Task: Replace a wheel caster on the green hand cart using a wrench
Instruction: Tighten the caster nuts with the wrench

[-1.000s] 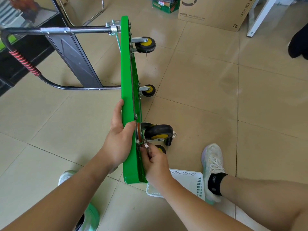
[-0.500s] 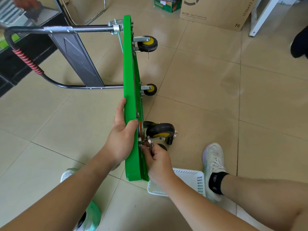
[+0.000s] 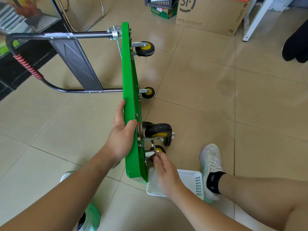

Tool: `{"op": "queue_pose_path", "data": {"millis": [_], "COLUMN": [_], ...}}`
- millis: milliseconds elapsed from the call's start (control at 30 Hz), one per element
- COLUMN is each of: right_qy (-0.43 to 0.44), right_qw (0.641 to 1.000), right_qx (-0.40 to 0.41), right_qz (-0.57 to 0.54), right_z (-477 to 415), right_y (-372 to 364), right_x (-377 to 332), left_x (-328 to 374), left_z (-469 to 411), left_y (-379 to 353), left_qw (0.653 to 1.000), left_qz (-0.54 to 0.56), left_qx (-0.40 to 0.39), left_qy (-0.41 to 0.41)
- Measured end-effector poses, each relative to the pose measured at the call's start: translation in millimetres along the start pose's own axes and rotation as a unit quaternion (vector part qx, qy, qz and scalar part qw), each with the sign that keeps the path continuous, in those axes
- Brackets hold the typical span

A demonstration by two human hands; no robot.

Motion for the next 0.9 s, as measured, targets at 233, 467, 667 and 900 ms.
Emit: {"op": "queue_pose_path", "data": {"millis": [233,467,667,900], "right_qy": [-0.057,-0.057,-0.069,-0.061], "right_qw": [0.997,0.989,0.988,0.990], "right_qx": [-0.036,-0.079,-0.110,-0.123], "right_qz": [-0.032,-0.115,-0.082,0.024], "right_z": [-25,-39,-44,-36], "right_y": [-25,-41,-45,-32], "right_x": [21,21,18,1], "left_x": [-1,-5,-4,-2], "left_z": [0,-2,-2,-3], "left_y": [-1,0,-1,0], "left_qw": [1.000,1.000,1.000,1.000], "left_qz": [0.001,-0.005,-0.005,-0.012], "left_qx": [0.000,0.001,-0.003,0.003], "left_qy": [0.001,-0.004,-0.012,-0.015]}}
Point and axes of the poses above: each hand's wrist, its own z-axis away from the middle knuckle, its own y-axis out of the back of the hand, x = y × z, the point moved 7 cm from there along -z, towards the middle knuckle, and after that the axes turned 13 degrees about -y, right-handed, at the moved point
